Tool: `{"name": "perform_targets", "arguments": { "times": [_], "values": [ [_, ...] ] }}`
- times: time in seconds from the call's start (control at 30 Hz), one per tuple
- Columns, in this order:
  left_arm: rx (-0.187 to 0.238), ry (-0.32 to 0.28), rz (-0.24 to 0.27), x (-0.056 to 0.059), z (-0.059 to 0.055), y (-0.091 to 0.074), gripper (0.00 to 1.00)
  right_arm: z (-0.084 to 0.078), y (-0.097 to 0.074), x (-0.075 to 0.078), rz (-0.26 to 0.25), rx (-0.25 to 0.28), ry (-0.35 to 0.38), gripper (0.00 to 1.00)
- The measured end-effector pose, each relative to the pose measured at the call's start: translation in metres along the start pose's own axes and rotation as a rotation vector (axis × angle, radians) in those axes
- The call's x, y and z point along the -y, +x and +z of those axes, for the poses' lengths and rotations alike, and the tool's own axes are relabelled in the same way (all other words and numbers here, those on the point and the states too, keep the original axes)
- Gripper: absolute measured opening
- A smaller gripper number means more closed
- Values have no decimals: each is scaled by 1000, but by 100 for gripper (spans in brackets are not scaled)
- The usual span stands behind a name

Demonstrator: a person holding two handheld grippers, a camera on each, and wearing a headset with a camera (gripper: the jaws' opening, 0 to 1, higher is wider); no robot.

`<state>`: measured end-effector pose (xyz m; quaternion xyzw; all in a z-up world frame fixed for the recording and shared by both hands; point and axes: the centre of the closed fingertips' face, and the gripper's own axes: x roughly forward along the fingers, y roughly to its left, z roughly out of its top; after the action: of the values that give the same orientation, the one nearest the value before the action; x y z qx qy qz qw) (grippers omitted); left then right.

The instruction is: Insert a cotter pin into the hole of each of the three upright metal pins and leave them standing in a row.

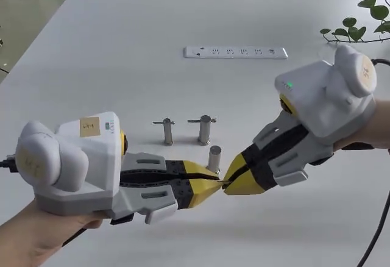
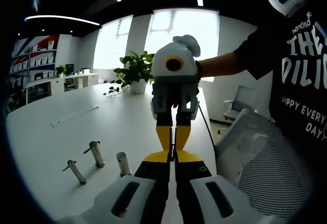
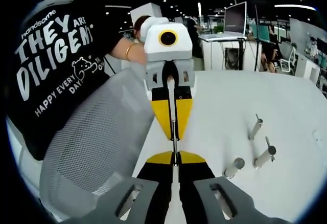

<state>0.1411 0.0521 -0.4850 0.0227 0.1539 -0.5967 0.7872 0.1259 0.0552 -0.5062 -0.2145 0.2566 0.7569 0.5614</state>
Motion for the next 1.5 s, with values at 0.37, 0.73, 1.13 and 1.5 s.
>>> {"name": "perform_targets", "arguments": {
  "times": [0.37,0.73,1.13,1.5],
  "values": [
    [-43,37,61,-8,-8,2,2,-7,-2,9,-53,-90,-82,0],
    [-20,36,190,-31,-8,-4,8,-27,-11,29,-141,-192,-96,0],
    [-44,33,328,-60,-21,-6,14,-55,-21,56,-234,-283,-54,0],
    [-75,4,391,-77,-34,7,17,-75,-29,77,-294,-324,-20,0]
  ]
}}
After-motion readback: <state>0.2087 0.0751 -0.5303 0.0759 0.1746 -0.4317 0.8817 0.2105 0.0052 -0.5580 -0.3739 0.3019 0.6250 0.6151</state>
